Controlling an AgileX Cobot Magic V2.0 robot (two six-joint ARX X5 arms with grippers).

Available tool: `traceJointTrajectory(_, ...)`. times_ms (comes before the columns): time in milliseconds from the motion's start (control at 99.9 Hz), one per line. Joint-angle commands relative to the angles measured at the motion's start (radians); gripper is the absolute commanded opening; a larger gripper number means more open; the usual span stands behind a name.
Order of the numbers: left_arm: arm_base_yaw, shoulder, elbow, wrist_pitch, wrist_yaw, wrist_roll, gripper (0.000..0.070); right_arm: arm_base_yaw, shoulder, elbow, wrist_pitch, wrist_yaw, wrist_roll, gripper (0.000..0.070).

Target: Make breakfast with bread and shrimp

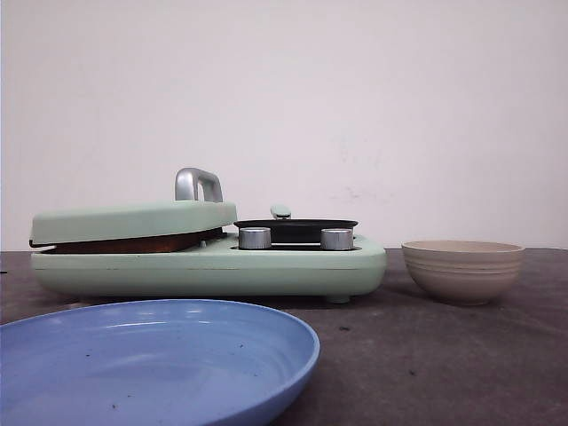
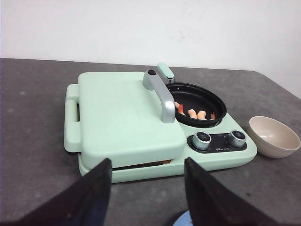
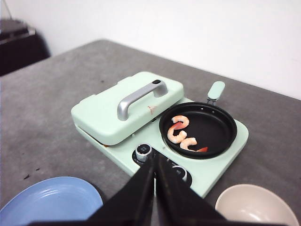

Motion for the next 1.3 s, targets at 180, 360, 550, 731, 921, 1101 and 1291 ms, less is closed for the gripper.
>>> traceJointTrajectory(180, -0.002, -0.001, -0.022, 0.011, 0.043, -0.064, 0.0181, 0.007, -0.151, -0.225, 0.077, 0.024, 0.094, 0.0)
traceJointTrajectory(360, -0.005, -0.017, -0.056, 0.027, 0.05, -0.096, 0.0003, 0.008, -0.249, -0.333, 0.096, 0.023, 0.121, 0.0)
traceJointTrajectory(550, -0.005, -0.088, -0.118, 0.079, 0.043, -0.14, 0.0003, 0.008, -0.344, -0.428, 0.119, 0.026, 0.144, 0.0)
traceJointTrajectory(731, -0.005, -0.212, -0.177, 0.078, 0.012, -0.17, 0.0003, 0.008, -0.433, -0.493, 0.122, 0.027, 0.164, 0.0)
traceJointTrajectory(921, -0.005, -0.231, -0.187, 0.086, -0.027, -0.164, 0.0003, 0.008, -0.524, -0.549, 0.109, 0.026, 0.176, 0.0)
traceJointTrajectory(1101, -0.005, -0.231, -0.187, 0.075, -0.029, -0.173, 0.0003, 0.007, -0.579, -0.589, 0.039, 0.045, 0.171, 0.0)
traceJointTrajectory(1291, -0.005, -0.231, -0.187, 0.048, -0.023, -0.237, 0.0002, 0.01, -0.579, -0.589, 0.059, 0.055, 0.233, 0.0)
